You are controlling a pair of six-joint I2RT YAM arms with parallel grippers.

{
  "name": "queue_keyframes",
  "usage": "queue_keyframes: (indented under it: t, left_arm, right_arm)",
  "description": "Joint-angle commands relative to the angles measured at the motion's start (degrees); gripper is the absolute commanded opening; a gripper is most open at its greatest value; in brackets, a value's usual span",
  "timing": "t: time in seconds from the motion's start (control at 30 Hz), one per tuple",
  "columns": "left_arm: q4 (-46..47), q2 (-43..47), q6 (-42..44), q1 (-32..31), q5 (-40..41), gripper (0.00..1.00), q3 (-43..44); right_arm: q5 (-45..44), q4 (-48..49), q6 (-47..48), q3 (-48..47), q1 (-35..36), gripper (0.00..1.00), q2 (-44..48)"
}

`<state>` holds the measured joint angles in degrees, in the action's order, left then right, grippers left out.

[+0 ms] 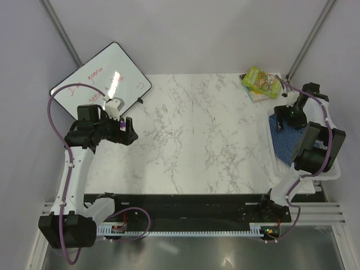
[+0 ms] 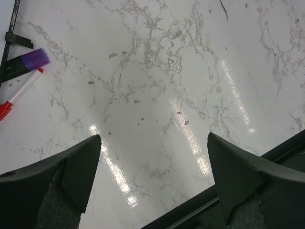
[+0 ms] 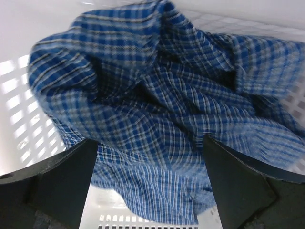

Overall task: Fold and stack the long sleeve shirts
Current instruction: Grab the shirt from the pile

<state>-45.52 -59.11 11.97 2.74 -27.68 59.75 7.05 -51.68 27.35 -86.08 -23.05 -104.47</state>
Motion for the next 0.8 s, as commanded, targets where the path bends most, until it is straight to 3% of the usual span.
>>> queue_keyframes:
  t: [0.0,0.03,0.1,0.13,0.17,0.23,0.27,0.3,0.47,0.67,0.77]
  left_arm:
    - [-0.36,-0.21,0.87,-0.20,-1.59,0.99,1.08]
    - [-0.36,-0.39,1.04,-0.28,-1.41,0.99,0.99]
    - [-0.36,-0.13,1.39,-0.20,-1.32,0.99,0.64]
    - [-0.36,0.05,1.31,-0.28,-1.32,0.99,0.55]
    - [-0.36,0.14,1.48,-0.28,-1.15,0.99,0.37]
    - [-0.36,0.31,1.48,-0.19,-1.15,0.99,0.37]
    - [-0.36,0.49,1.48,-0.28,-1.06,1.00,0.46]
    - [-0.36,0.58,1.31,-0.20,-1.32,0.99,0.46]
    - [-0.36,0.31,0.43,-0.20,-2.81,0.99,2.21]
    - [-0.01,-0.30,-1.06,-0.28,-2.56,0.99,4.15]
    - [0.95,0.14,-2.73,-0.20,-0.81,0.99,4.76]
  right_arm:
    - [-4.06,4.30,1.74,2.14,-0.07,0.98,-4.51]
    - [-4.32,5.00,1.82,3.45,-0.07,0.98,-5.22]
    - [-4.59,5.02,2.44,4.78,-0.07,0.85,-6.36]
    - [-3.20,4.14,2.88,4.70,-0.07,0.72,-6.28]
    - [-1.62,2.74,3.14,4.26,-0.33,0.48,-4.97]
    - [1.64,-1.83,3.84,2.07,-0.59,0.30,-1.99]
    - [3.83,-3.24,3.85,1.02,-0.68,0.04,2.03]
    - [4.89,-5.51,3.93,-1.78,-0.68,0.00,4.33]
    - [10.95,-9.57,2.71,-15.40,-0.68,0.00,17.25]
    - [24.83,-12.66,-8.34,-44.55,-0.42,0.00,17.54]
    - [34.50,-6.70,-16.42,-49.69,0.89,0.00,17.71]
